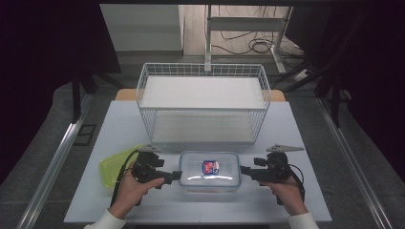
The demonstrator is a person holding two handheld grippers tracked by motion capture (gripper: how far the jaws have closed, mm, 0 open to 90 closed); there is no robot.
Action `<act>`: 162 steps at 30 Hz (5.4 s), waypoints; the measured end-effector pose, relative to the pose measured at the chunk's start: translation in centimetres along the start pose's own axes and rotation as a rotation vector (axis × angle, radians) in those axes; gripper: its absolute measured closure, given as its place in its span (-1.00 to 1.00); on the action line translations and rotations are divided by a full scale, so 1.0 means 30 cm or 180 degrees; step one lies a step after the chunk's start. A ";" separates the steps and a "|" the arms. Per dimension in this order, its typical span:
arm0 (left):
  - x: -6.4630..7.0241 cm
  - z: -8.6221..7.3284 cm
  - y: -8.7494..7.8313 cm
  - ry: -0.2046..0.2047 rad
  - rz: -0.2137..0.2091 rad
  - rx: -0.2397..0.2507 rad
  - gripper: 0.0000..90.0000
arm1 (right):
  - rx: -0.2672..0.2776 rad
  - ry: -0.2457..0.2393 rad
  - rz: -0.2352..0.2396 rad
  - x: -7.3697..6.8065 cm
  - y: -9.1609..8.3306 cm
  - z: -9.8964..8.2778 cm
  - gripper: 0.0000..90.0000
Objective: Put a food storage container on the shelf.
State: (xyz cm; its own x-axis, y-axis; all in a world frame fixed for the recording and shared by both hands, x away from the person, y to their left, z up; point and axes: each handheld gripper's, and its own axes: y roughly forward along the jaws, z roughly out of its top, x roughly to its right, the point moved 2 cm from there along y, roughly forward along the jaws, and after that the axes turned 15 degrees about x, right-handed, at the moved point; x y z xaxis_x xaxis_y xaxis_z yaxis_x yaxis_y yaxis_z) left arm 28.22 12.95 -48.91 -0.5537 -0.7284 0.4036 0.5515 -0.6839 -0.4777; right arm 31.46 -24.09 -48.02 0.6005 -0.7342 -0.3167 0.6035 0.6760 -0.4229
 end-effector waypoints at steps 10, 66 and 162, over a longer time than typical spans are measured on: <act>0.000 -0.003 0.070 -0.0274 -0.0170 -0.0038 -0.80 | 0.0026 -0.0011 0.0028 -0.002 -0.003 0.003 -0.52; -0.044 -0.039 0.135 -0.0768 -0.0527 -0.0180 -0.45 | -0.0470 0.0533 0.0459 -0.019 0.123 -0.045 -0.51; 0.034 -0.088 -0.006 -0.0205 -0.0641 0.0243 0.15 | 0.0016 0.0368 0.0605 -0.081 -0.027 -0.066 0.11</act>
State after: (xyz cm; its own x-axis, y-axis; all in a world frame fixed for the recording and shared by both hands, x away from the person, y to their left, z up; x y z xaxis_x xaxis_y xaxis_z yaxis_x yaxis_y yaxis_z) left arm 25.90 12.44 -50.46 -0.6179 -0.5763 0.5349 0.4809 -0.8152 -0.3228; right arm 28.47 -22.97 -48.57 0.6399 -0.5956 -0.4857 0.4879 0.8031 -0.3420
